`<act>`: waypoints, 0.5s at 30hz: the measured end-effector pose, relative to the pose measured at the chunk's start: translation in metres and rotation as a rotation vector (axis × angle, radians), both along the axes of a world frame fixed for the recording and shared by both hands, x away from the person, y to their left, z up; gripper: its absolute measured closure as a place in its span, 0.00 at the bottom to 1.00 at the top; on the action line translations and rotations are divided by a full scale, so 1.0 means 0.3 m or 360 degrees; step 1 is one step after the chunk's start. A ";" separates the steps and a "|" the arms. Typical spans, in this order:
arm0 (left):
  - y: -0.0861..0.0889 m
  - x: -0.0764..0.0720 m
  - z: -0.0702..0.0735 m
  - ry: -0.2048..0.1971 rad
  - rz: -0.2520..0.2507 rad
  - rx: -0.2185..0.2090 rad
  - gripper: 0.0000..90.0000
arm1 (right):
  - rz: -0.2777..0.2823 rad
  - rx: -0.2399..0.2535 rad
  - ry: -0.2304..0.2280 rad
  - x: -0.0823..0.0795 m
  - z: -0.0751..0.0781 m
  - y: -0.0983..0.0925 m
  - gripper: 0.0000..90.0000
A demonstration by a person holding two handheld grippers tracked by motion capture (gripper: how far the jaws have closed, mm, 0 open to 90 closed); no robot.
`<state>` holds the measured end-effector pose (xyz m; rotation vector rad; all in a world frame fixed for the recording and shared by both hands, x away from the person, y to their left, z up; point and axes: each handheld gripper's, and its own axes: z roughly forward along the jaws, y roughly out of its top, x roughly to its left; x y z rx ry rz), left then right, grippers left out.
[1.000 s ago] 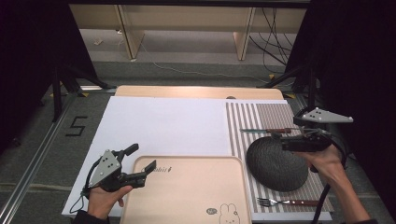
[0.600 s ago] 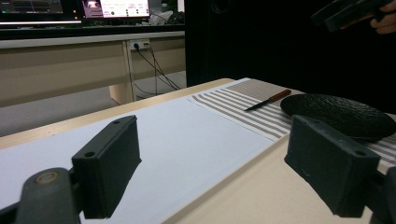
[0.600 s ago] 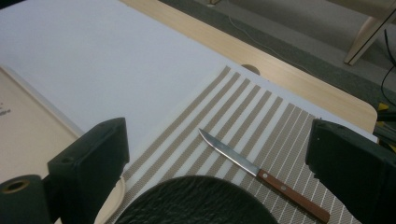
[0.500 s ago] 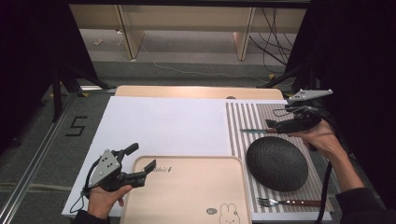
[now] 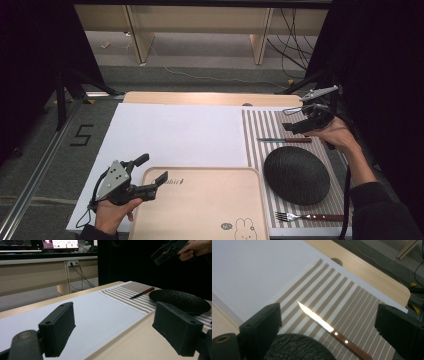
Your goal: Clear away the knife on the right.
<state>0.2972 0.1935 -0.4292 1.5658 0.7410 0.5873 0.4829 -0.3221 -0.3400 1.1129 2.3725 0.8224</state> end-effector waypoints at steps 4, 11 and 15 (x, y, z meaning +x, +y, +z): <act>-0.002 0.001 -0.002 0.0007 -0.0005 -0.0001 0.19 | -0.0044 -0.0047 0.0050 0.031 -0.024 -0.014 0.09; -0.001 0.001 -0.001 -0.0001 -0.0001 0.0003 0.19 | -0.0062 -0.0134 0.0124 0.078 -0.070 -0.046 0.13; 0.002 -0.001 0.000 0.0001 -0.0002 -0.0009 0.19 | -0.0074 -0.0164 0.0156 0.097 -0.088 -0.061 0.13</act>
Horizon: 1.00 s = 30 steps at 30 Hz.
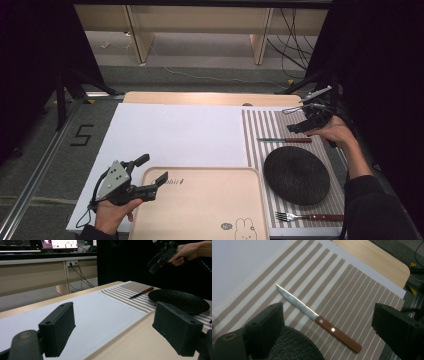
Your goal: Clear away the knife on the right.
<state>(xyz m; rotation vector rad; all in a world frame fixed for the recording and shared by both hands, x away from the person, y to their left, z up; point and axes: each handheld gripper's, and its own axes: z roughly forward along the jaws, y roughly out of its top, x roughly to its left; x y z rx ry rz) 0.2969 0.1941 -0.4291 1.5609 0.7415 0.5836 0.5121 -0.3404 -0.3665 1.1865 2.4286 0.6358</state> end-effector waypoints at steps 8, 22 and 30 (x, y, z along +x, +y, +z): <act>-0.004 -0.004 0.003 -0.0026 -0.0046 -0.0012 0.18 | -0.0034 -0.0081 0.0069 0.030 -0.046 -0.005 0.12; -0.002 -0.008 0.004 -0.0032 -0.0076 -0.0021 0.18 | -0.0095 -0.0195 0.0204 0.079 -0.120 -0.010 0.14; -0.002 -0.010 0.003 -0.0031 -0.0081 -0.0021 0.18 | -0.0109 -0.0235 0.0245 0.092 -0.151 -0.007 0.16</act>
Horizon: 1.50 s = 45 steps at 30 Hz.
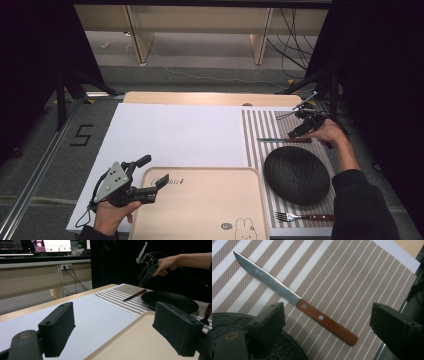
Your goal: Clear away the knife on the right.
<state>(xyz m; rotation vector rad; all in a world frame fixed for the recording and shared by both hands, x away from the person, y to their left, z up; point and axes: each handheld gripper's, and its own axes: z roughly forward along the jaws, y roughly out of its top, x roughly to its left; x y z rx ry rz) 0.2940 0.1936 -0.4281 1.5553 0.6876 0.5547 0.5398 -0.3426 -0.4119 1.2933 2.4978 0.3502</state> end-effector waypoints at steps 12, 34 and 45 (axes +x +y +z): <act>0.001 -0.001 0.000 -0.0002 0.0001 -0.0005 0.18 | -0.0013 -0.0077 0.0091 0.020 -0.050 0.022 0.17; -0.001 -0.001 0.001 -0.0005 0.0002 -0.0005 0.18 | 0.0013 -0.0192 0.0142 0.036 -0.104 0.033 0.19; 0.001 -0.001 0.001 -0.0003 0.0014 0.0003 0.18 | 0.0020 -0.0220 0.0153 0.044 -0.122 0.037 0.21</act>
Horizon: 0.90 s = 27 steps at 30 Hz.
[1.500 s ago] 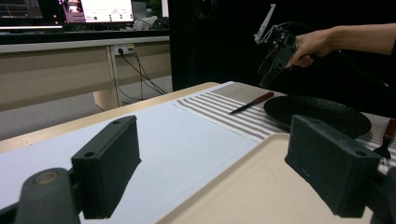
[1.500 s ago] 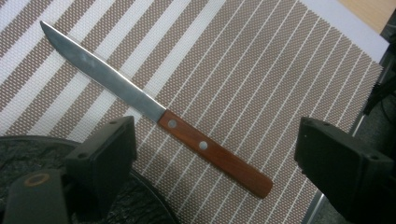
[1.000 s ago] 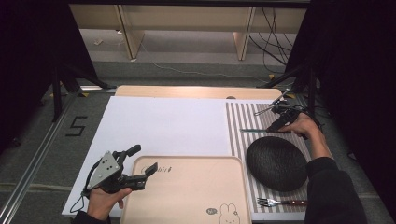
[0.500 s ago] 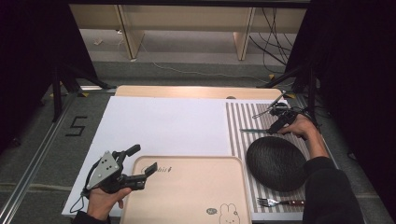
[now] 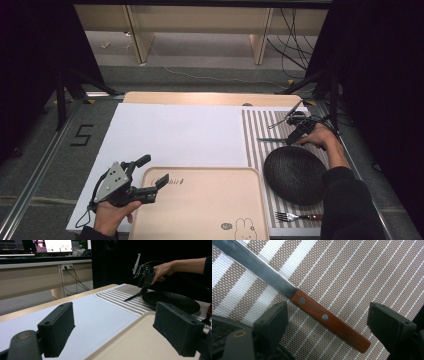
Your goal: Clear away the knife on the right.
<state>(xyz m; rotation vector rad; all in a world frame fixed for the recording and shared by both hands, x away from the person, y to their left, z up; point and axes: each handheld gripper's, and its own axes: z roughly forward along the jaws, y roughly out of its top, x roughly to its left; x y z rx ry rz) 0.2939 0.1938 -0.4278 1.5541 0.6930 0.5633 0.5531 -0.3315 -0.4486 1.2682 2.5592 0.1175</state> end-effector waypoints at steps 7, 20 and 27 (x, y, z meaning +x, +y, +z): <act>-0.001 0.001 -0.001 0.0000 0.0000 0.0004 0.18 | -0.0025 -0.0011 0.0026 0.001 -0.005 -0.001 0.24; 0.000 0.001 -0.001 0.0003 -0.0003 0.0006 0.19 | -0.0025 -0.0020 0.0049 0.004 -0.013 0.002 0.29; 0.001 0.001 0.000 0.0007 0.0007 0.0002 0.18 | -0.0017 -0.0036 0.0065 0.003 -0.010 0.007 0.33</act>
